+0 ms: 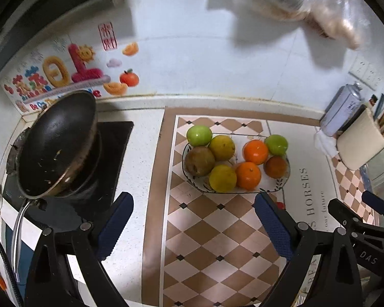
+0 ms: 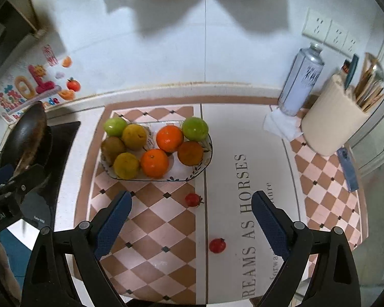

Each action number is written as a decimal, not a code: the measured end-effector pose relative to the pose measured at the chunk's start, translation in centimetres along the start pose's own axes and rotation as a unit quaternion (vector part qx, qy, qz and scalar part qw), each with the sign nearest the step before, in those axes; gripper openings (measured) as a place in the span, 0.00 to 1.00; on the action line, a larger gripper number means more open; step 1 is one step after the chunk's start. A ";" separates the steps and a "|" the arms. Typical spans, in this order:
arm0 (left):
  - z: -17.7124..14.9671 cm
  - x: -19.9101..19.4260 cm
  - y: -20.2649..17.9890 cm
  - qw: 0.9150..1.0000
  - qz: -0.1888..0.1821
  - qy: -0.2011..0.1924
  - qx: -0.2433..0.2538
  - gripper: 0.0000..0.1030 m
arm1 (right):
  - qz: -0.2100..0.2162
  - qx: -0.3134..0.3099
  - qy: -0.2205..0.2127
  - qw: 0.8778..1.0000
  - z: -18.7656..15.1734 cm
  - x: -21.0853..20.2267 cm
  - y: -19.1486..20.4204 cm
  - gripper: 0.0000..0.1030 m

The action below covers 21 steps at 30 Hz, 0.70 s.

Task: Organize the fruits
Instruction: 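Lift both tools away from the plate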

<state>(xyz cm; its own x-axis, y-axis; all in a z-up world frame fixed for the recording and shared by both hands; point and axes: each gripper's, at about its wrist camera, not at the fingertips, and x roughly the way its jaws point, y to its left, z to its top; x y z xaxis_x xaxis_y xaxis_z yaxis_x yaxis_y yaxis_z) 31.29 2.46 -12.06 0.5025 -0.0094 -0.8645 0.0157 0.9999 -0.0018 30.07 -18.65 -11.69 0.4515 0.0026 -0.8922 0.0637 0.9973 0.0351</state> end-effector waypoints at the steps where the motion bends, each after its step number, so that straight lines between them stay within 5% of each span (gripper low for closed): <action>1: -0.2 -0.6 0.0 1.000 -0.001 -0.004 0.002 0.94 | 0.000 -0.001 -0.007 1.000 -0.2 -0.9 0.2 0.94; 21: -4.4 -10.5 0.3 0.996 -0.024 -0.083 0.019 0.94 | 0.017 0.003 -0.089 0.996 -4.1 -12.2 1.8 0.94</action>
<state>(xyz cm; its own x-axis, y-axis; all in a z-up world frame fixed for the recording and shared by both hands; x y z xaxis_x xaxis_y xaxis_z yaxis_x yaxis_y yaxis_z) 22.19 2.93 -5.24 0.6358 -0.0616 -0.7694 0.0733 0.9971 -0.0193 21.01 -16.60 -2.58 0.6035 0.0228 -0.7971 0.0508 0.9965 0.0670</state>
